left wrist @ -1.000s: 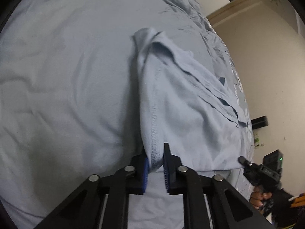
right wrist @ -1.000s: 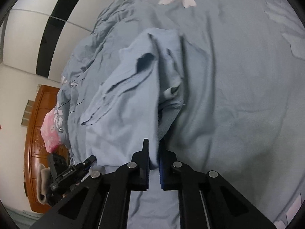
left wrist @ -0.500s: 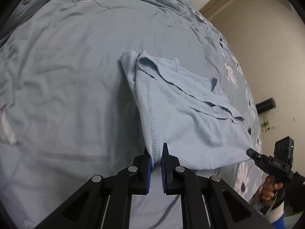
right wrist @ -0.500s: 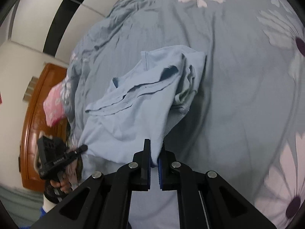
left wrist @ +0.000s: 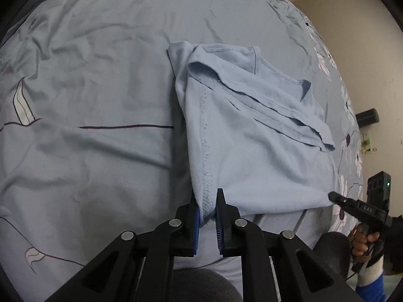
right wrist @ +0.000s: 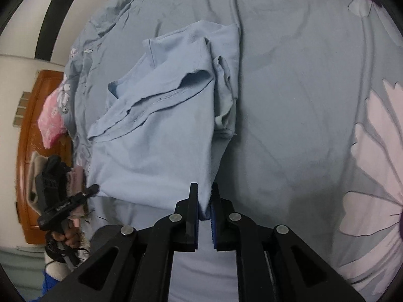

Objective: Fold clothes

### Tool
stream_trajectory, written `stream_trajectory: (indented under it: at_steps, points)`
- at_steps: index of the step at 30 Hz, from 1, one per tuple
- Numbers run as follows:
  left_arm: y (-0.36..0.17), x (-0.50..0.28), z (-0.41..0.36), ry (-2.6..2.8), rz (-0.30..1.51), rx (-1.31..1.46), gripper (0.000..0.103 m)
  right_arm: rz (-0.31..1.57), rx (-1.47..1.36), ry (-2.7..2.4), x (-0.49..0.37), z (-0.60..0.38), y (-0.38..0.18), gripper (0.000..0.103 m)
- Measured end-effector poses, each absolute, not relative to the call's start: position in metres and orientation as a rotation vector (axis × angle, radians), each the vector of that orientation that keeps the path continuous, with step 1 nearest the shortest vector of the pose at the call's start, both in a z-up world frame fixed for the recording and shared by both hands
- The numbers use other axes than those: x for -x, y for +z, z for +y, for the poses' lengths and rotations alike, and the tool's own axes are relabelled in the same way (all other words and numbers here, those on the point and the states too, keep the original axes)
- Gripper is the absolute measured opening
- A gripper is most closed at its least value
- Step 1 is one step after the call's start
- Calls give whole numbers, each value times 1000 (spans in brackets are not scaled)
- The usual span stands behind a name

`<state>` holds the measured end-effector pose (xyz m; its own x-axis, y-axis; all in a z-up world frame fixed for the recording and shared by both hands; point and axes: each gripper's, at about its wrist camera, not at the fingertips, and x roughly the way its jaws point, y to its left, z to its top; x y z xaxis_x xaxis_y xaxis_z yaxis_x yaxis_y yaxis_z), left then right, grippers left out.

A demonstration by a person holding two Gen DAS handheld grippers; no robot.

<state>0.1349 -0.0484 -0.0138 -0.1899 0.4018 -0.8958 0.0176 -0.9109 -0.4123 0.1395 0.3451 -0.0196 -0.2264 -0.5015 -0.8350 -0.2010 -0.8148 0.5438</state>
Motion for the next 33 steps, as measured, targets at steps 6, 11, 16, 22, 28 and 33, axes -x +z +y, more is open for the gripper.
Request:
stream_trajectory:
  at_steps: [6,11,16,22,28,33]
  points:
    - [5,-118,-71,2255,-543,1737,33,-837,-1771,-2251,-123,373,-8,12]
    - [-1,-75,-81,2294,-642,1715,39,-920,-1699,-2273,-87,375,-8,26]
    - [-16,-40,-87,2282,-692,1722,43,-935,-1676,-2274,-60,373,-7,34]
    - [-24,-21,-75,2239,-679,1689,41,-929,-1689,-2236,-45,367,-13,34]
    - [-20,-22,-57,2208,-497,1696,7,-879,-1698,-2196,-45,361,-11,9]
    - [-8,-21,-66,2135,-674,1590,4,-989,-1548,-2104,-42,370,2,7]
